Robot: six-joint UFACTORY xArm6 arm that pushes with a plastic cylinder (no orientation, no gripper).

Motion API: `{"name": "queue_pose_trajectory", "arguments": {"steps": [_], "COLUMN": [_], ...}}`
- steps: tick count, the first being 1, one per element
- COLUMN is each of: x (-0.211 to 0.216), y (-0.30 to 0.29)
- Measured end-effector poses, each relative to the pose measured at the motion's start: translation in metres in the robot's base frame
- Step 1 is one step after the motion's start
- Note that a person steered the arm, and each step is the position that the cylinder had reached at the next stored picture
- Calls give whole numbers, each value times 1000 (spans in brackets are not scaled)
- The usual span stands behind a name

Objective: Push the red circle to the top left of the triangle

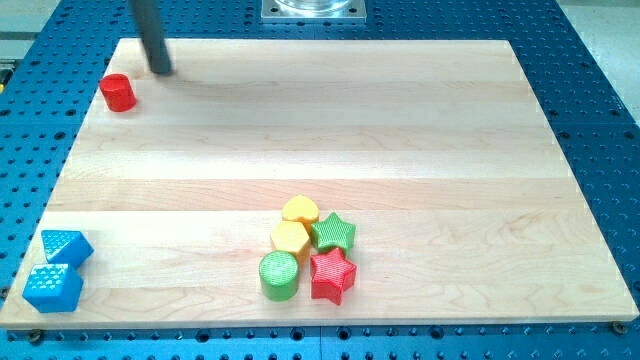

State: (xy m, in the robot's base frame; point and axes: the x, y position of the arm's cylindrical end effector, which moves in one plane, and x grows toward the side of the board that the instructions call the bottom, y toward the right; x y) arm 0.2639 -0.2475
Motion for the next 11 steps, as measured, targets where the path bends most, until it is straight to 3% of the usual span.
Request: {"name": "queue_pose_trajectory", "arguments": {"steps": [1, 2, 3, 4, 5, 6, 7, 8, 9, 10, 11], "x": [81, 186, 236, 184, 96, 105, 193, 188, 122, 76, 131], "y": [-43, -34, -32, -54, -39, 19, 25, 58, 85, 56, 6]}}
